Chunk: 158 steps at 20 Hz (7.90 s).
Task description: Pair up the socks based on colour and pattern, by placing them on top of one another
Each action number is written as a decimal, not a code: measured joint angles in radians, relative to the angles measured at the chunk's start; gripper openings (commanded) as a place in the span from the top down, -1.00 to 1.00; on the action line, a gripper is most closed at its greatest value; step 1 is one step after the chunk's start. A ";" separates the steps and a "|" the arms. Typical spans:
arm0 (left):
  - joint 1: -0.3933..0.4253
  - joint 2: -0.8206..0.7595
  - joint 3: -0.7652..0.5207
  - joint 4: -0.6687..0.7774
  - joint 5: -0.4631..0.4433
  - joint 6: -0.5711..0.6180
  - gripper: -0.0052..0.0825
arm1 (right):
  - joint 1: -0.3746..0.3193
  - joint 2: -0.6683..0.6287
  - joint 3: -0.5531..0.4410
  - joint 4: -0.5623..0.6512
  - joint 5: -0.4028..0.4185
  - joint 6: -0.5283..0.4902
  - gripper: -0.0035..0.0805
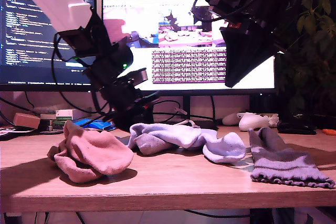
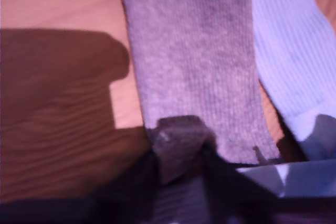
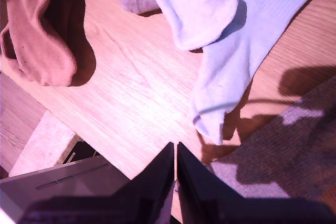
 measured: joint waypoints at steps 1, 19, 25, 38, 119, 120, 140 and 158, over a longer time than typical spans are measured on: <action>-0.002 0.000 0.000 0.010 0.003 0.000 0.93 | 0.000 0.000 0.000 0.000 0.000 0.000 0.94; 0.006 -0.003 0.520 -0.454 0.286 -0.008 0.93 | -0.054 0.000 0.000 0.241 -0.027 0.092 0.47; 0.006 -0.003 0.659 -0.480 0.389 -0.136 0.93 | -0.138 0.000 0.000 0.337 -0.261 0.106 0.08; -0.003 -0.003 0.802 -0.490 0.542 -0.282 0.93 | -0.167 0.000 0.000 0.616 -0.413 0.102 0.03; -0.226 -0.191 0.384 -0.685 -0.222 0.055 0.94 | -0.212 -0.608 -0.269 0.130 -0.068 0.051 0.95; -0.226 -0.215 0.309 -0.650 -0.222 0.055 0.94 | -0.212 -0.606 -0.269 0.131 -0.068 0.048 0.95; -0.219 -1.155 -0.920 0.327 -0.221 -0.026 0.94 | -0.212 -0.962 -0.547 0.360 -0.093 0.172 0.95; -0.258 -1.192 -1.022 0.417 -0.222 -0.026 0.94 | -0.212 -0.651 -0.655 0.507 -0.334 0.422 0.95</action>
